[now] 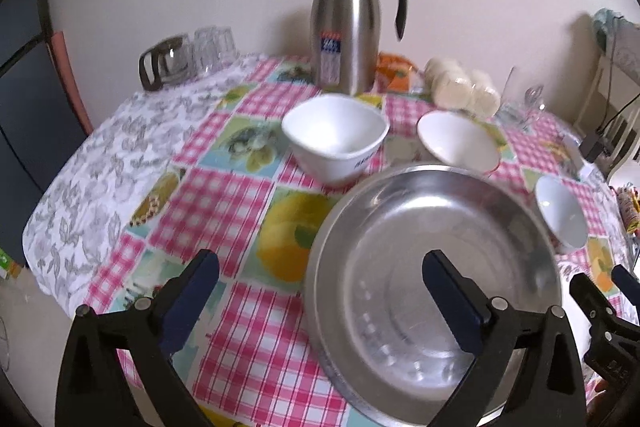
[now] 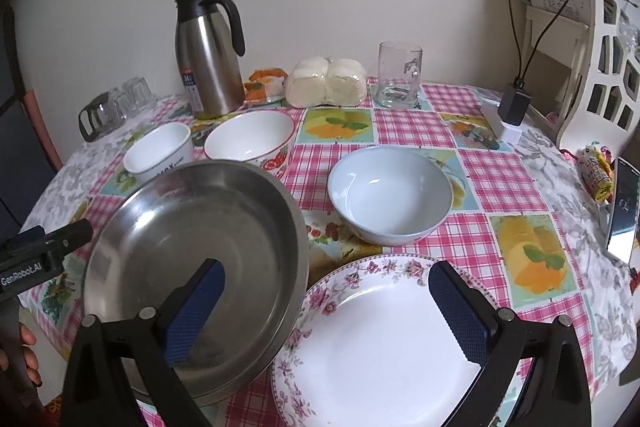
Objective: Organize plates and bowls
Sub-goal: 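Move the right tool to the rim of the pink floral plate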
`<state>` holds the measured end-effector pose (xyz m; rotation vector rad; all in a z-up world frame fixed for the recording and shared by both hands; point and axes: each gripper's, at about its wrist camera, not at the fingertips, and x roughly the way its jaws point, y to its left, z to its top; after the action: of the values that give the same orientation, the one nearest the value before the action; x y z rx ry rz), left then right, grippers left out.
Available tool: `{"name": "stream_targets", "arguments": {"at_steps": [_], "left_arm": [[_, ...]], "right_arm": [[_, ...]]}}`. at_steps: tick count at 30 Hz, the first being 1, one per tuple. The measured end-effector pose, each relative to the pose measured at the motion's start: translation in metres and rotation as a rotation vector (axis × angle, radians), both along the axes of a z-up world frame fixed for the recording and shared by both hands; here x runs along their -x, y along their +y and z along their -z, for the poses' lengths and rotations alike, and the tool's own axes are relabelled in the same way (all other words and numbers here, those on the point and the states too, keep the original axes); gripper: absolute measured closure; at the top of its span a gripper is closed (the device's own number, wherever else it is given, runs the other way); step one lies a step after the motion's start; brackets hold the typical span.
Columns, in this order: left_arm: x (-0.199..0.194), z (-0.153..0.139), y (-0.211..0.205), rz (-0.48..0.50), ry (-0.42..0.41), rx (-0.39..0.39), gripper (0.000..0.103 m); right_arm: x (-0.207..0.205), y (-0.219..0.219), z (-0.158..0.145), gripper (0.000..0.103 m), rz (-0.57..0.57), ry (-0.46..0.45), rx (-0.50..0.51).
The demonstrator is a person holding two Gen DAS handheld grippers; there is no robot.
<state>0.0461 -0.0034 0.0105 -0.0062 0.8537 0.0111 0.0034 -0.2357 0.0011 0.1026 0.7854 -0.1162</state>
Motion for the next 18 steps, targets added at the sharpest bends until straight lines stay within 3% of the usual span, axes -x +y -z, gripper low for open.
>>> {"name": "stream_targets", "arguments": {"at_steps": [3,6,18], "left_arm": [[0.006,-0.012,-0.008,0.025,-0.053,-0.022,0.002],[0.011,-0.02,-0.016,0.06,-0.073,0.018,0.002],[0.02,-0.032,-0.084,0.289,-0.004,0.157,0.002]], "right_arm": [[0.002,-0.004,-0.005,0.0,0.019,-0.008,0.013],[0.005,-0.017,-0.01,0.0,0.059,-0.018,-0.013],[0.028,-0.086,-0.02,0.0,0.253,-0.058,-0.073]]}}
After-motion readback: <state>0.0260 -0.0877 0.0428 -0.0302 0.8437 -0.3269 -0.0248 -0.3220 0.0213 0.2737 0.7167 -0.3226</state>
